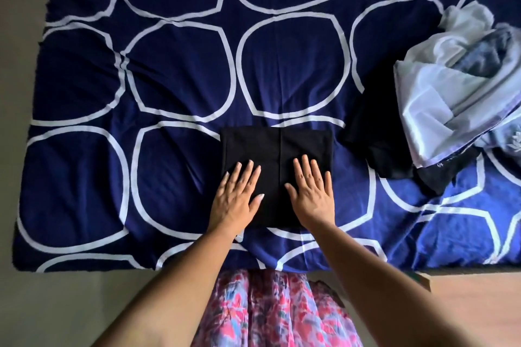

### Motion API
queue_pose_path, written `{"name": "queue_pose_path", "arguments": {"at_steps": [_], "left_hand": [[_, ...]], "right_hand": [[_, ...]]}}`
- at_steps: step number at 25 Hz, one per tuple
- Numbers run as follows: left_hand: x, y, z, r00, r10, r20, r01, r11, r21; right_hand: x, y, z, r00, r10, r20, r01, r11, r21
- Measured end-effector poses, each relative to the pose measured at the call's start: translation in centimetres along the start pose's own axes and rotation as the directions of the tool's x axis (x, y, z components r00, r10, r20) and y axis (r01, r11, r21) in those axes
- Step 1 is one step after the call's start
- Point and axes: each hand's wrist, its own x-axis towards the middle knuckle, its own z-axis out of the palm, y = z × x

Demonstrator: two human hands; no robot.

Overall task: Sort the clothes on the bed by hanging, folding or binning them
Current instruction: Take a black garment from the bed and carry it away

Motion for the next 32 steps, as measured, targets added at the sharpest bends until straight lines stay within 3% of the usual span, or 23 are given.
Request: {"name": "queue_pose_path", "arguments": {"at_steps": [3, 6, 8, 10, 13, 17, 21, 24, 27, 32], "left_hand": [[0.1, 0.0, -1.1, 0.993, 0.032, -0.111, -0.032, 0.999, 0.005], [4.5, -0.5, -4.6, 0.977, 0.058, -0.205, -0.069, 0.996, -0.049], [8.3, -0.8, -7.5, 0.993, 0.047, -0.109, -0.054, 0.997, -0.058], [11.8, -1.0, -9.3, 0.991, 0.061, 0.118, -0.054, 0.997, -0.054], [14.1, -1.1, -9.7, 0.909, 0.068, 0.411, -0.082, 0.996, 0.017], [12.9, -0.8, -8.4, 0.923, 0.067, 0.379, -0.073, 0.997, 0.001], [10.7, -0.2, -8.2, 0.904, 0.056, 0.424, -0.036, 0.998, -0.055], [8.8, 0.5, -8.4, 0.836, 0.070, 0.544, -0.054, 0.998, -0.046], [7.3, 1.3, -10.5, 0.795, 0.105, 0.598, -0.038, 0.992, -0.123], [6.0, 0.5, -18.7, 0.868, 0.080, 0.490, -0.001, 0.987, -0.160]], "right_hand": [[-0.4, -0.9, -0.9, 0.994, 0.019, -0.109, -0.017, 1.000, 0.012], [2.7, -1.7, -3.8, 0.941, -0.135, -0.311, 0.144, 0.990, 0.004], [5.9, -1.9, -6.4, 0.952, -0.230, -0.200, 0.234, 0.972, -0.005], [9.0, -2.1, -8.4, 0.971, -0.236, 0.042, 0.237, 0.971, -0.034], [11.6, -2.0, -9.0, 0.932, -0.179, 0.315, 0.190, 0.982, -0.003], [10.6, -1.5, -7.3, 0.941, -0.186, 0.283, 0.195, 0.981, -0.003], [8.3, -1.3, -6.9, 0.923, -0.128, 0.362, 0.155, 0.987, -0.046], [6.4, -1.7, -7.5, 0.846, -0.094, 0.525, 0.154, 0.985, -0.072], [4.6, -2.2, -9.2, 0.780, -0.101, 0.618, 0.124, 0.992, 0.006], [2.5, -4.0, -17.6, 0.814, -0.187, 0.550, 0.187, 0.981, 0.057]]}}
